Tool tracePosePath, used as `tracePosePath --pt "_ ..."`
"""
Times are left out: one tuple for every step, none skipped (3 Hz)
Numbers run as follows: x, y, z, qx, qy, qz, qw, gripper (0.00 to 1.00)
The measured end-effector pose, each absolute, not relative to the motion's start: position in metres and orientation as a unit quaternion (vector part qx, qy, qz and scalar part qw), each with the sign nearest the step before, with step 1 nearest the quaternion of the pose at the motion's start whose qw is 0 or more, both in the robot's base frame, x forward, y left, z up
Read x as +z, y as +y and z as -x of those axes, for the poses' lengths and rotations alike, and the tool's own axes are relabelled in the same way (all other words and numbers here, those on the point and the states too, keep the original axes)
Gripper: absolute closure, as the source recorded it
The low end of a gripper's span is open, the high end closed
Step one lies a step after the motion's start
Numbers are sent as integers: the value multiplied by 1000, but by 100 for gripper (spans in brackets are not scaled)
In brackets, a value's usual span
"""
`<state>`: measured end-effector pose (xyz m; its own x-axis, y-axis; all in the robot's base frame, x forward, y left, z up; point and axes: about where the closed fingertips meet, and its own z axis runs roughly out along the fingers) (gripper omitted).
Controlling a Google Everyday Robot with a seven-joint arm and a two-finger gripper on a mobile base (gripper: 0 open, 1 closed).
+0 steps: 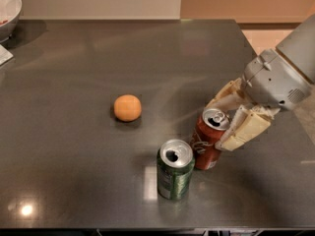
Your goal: Move coke can near green can
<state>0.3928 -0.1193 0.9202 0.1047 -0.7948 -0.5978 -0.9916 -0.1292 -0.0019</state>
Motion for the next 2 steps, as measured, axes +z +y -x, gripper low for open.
tracePosePath --pt "908 -117 -383 241 615 726 191 61" --pt "900 -115 -380 241 609 735 177 37"
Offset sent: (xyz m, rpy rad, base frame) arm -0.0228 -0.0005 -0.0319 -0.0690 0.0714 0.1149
